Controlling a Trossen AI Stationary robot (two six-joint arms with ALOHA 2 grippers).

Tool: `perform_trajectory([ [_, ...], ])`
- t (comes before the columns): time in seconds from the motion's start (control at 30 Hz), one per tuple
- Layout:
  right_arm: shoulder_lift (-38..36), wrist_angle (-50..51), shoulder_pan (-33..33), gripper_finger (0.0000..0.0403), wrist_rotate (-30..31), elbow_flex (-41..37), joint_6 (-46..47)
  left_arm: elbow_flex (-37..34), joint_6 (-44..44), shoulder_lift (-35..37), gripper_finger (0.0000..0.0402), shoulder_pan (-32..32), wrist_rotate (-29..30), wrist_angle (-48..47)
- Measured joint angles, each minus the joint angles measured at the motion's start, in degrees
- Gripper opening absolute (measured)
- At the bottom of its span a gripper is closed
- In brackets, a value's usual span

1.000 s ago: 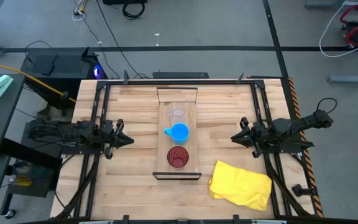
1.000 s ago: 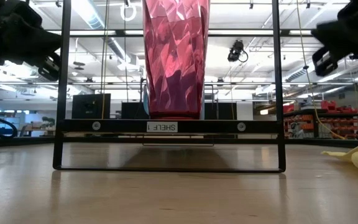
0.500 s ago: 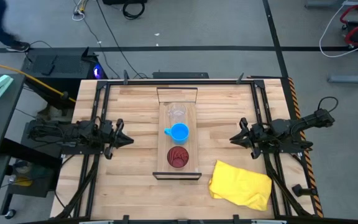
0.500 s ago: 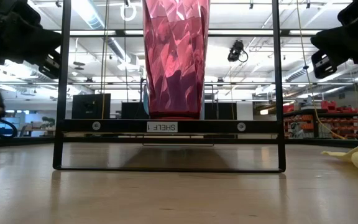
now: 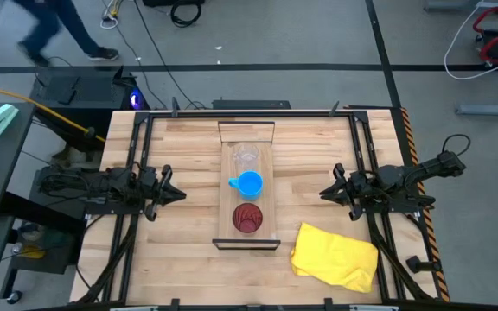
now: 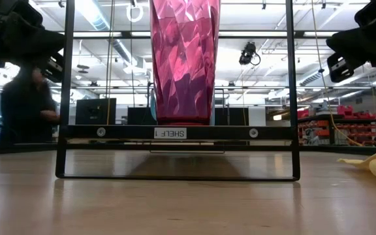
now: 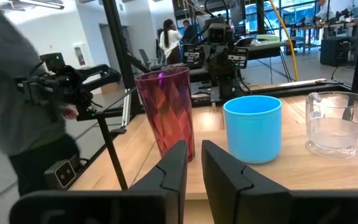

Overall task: Stack small to large cups/mugs on shelf
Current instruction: Return to Home Position

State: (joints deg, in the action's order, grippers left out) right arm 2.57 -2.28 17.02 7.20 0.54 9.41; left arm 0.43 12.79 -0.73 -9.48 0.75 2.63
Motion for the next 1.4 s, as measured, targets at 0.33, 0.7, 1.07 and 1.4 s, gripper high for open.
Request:
perform_trajectory([
  [0.33, 0.0, 0.02, 0.0, 0.0056, 0.0, 0.02, 0.02, -0.02, 0.02, 0.0, 0.003, 0.0, 0.0, 0.13],
  [0.7, 0.0, 0.02, 0.0, 0.0056, 0.0, 0.04, 0.02, -0.02, -0.02, 0.0, 0.0037, 0.0, 0.0, 0.15],
  [1.07, 0.0, 0.02, 0.0, 0.0056, 0.0, 0.04, 0.02, -0.02, 0.0, 0.0, 0.0034, -0.01, 0.0, 0.13],
  [1.4, 0.0, 0.02, 0.0, 0.0056, 0.0, 0.04, 0.02, -0.02, -0.02, 0.0, 0.0031, -0.02, 0.0, 0.11],
])
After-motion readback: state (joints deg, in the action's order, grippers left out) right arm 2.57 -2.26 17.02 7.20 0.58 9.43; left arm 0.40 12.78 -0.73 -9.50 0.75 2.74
